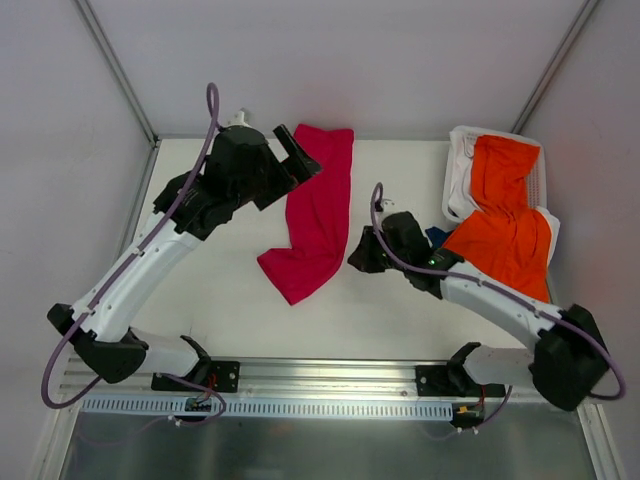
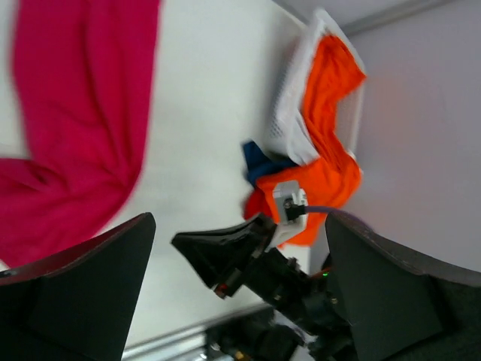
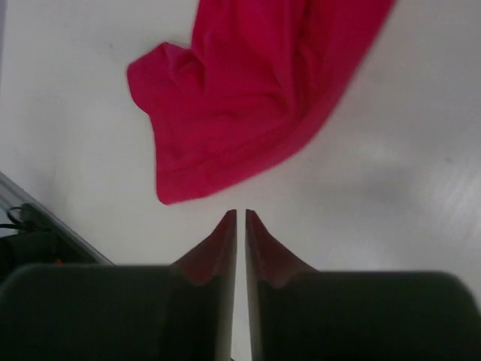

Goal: Fold and stack the t-shirts
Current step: Rotate the tshirt 90 degrees

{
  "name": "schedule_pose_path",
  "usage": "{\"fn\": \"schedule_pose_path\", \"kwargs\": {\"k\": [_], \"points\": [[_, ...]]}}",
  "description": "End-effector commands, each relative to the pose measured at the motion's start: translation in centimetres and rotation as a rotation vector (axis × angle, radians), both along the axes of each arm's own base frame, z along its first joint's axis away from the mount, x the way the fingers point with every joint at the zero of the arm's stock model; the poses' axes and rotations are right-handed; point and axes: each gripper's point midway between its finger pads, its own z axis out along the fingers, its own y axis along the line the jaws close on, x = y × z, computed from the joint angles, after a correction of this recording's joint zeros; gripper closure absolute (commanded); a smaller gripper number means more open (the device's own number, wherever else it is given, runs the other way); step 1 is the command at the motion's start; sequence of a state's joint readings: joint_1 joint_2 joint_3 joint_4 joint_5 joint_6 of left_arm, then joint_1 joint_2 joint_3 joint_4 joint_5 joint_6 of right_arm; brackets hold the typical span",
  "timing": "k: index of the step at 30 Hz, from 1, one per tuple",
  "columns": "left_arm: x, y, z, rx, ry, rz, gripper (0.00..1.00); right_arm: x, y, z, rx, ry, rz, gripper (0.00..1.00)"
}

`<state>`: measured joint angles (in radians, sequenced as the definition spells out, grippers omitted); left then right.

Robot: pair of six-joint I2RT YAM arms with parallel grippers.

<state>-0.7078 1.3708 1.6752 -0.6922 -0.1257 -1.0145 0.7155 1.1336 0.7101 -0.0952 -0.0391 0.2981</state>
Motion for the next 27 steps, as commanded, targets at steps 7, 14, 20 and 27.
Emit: {"fn": "schedule_pose_path", "kwargs": {"k": [7, 14, 20, 27], "points": [[3.3, 13.4, -5.3, 0.373, -0.052, 0.316, 0.01, 3.7, 14.0, 4.8, 0.205, 0.053, 0.235, 0.99], [3.2, 16.0, -7.5, 0.406, -0.014, 0.382, 0.01, 2.8, 19.1, -0.3, 0.213, 0.207, 0.301, 1.0], [3.3, 16.5, -8.6, 0.424, 0.003, 0.388, 0.01, 1.6, 19.1, -4.8, 0.176, 0.282, 0.275, 0.99], [3.2, 16.5, -9.7, 0.434, 0.023, 0.37, 0.01, 0.4, 16.6, -9.8, 0.102, 0.32, 0.251, 0.99]]}}
